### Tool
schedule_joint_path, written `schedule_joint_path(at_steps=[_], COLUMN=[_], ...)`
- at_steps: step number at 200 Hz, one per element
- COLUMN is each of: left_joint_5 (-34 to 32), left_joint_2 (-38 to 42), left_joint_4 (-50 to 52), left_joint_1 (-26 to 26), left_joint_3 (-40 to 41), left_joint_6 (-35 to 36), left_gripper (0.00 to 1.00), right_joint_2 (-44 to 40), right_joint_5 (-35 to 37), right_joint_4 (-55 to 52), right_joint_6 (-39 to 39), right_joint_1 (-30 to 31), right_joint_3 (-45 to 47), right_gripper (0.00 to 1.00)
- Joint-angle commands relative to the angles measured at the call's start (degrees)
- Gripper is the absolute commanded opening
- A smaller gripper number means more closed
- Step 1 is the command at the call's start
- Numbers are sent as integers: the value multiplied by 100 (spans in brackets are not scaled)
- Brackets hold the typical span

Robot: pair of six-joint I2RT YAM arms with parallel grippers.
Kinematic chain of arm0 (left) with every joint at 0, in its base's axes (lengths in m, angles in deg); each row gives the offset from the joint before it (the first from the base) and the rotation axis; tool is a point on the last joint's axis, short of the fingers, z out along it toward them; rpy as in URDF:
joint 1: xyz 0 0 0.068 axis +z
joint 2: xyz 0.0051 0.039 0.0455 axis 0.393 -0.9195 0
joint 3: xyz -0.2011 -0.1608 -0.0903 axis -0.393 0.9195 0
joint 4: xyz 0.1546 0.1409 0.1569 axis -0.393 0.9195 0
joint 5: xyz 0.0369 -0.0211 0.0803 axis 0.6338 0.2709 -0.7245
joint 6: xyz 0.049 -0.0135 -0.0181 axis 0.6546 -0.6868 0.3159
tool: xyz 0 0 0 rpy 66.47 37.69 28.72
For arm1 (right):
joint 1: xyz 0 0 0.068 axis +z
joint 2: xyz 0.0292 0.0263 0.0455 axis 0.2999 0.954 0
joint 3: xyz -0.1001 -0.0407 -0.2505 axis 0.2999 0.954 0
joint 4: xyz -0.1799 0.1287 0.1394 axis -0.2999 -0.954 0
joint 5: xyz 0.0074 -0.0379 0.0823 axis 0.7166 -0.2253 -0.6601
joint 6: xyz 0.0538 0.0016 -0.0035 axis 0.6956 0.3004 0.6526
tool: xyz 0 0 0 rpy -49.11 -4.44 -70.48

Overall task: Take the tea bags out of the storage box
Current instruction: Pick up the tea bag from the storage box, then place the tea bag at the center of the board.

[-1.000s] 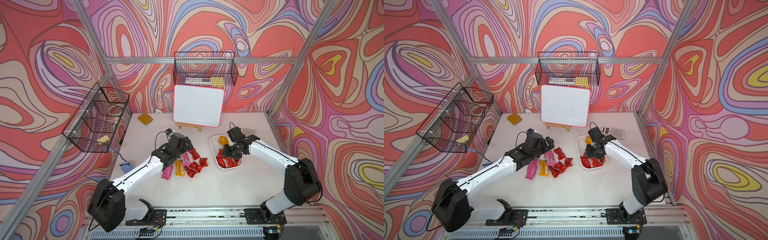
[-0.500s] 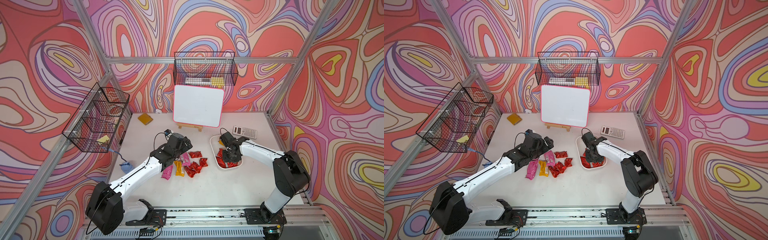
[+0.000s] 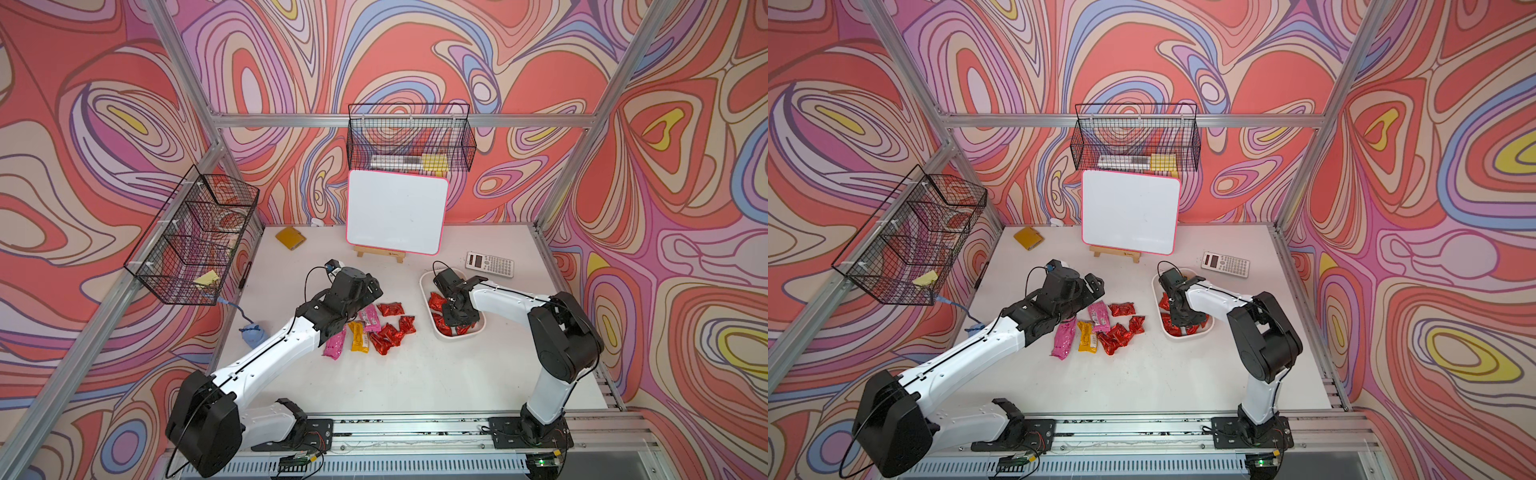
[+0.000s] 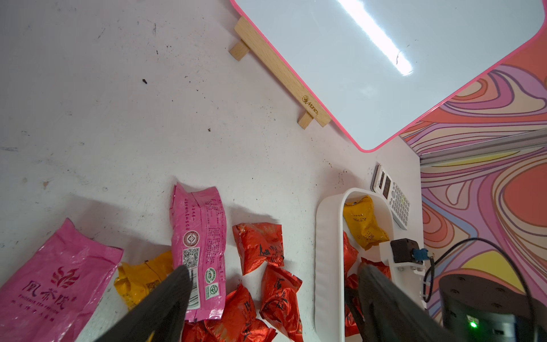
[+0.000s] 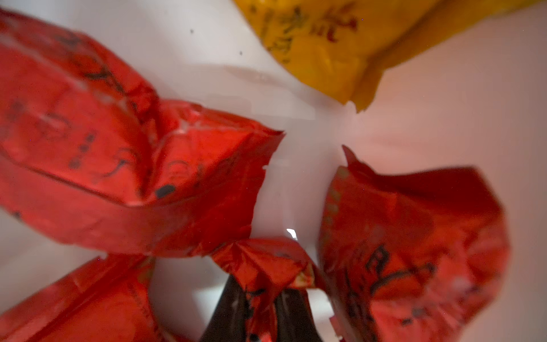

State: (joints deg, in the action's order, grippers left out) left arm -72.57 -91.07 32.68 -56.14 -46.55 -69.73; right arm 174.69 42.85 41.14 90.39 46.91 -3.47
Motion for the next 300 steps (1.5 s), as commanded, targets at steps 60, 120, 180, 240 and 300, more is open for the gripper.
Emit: schedule_joint_path(at_steps=[60,120,180,240,300], left_joint_5=[-80,-197,-442,-573,-433], left_joint_2=[150,214,561,1077,1177], left_joint_4=[27,17,94,456,252], left_joint_1=[26,33,46,82,91], left_joint_3=[263,536,1209,1392,1391], left_joint_6=[-296,-674,-1459,-1360,-990], left_gripper=[91,91,90,90,90], right_joint_2=[-1159,-1711,-195,1710,1551], right_joint_5=[-356,-1340,-1616,-1482,-1306], right_joint_4=[93,185,413,237,290], right_joint_6=[20,497,948,948,933], right_joint_1=[25,121,746,746,731], right_joint_3=[234,-156,-1500,-2839,-2906], right_gripper=[1,1,2,9,39])
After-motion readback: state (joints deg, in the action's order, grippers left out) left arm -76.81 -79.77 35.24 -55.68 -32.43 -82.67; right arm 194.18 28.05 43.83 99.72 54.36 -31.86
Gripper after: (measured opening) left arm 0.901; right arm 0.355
